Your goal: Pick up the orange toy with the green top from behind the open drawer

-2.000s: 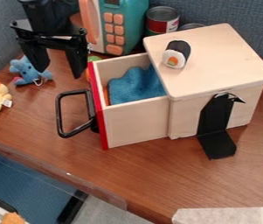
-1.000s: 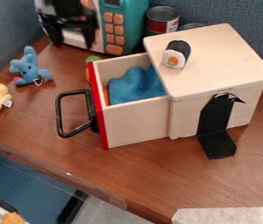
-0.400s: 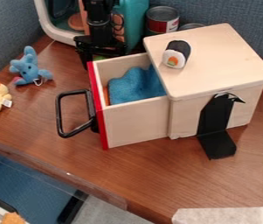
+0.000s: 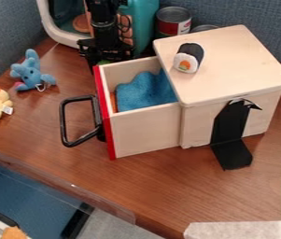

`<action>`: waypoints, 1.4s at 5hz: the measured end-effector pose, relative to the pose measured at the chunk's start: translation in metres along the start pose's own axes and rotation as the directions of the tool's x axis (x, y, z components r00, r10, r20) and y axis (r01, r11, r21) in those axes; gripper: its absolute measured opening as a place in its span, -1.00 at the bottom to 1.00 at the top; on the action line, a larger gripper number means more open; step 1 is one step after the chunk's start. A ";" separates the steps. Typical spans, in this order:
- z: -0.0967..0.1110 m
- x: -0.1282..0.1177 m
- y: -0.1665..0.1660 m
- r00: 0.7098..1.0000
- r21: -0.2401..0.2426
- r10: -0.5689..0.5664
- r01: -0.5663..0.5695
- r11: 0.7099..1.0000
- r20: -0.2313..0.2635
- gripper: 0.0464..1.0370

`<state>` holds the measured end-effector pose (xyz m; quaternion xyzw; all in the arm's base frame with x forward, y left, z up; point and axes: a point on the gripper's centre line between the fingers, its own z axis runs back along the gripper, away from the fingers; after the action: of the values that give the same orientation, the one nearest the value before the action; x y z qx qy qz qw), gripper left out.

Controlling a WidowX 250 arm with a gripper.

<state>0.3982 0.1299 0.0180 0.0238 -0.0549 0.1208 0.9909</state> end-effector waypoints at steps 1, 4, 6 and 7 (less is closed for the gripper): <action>0.034 0.002 0.000 0.998 -0.031 0.022 -0.021 0.999 0.058 0.26; 0.151 -0.053 -0.060 0.974 -0.122 -0.097 0.124 0.985 0.206 0.26; 0.118 -0.077 -0.090 0.977 -0.096 -0.171 0.184 0.978 0.127 0.26; 0.090 -0.085 -0.090 0.980 -0.070 -0.189 0.193 0.979 0.057 0.26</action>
<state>0.3291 0.0171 0.0948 -0.0053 -0.0815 0.0224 0.9964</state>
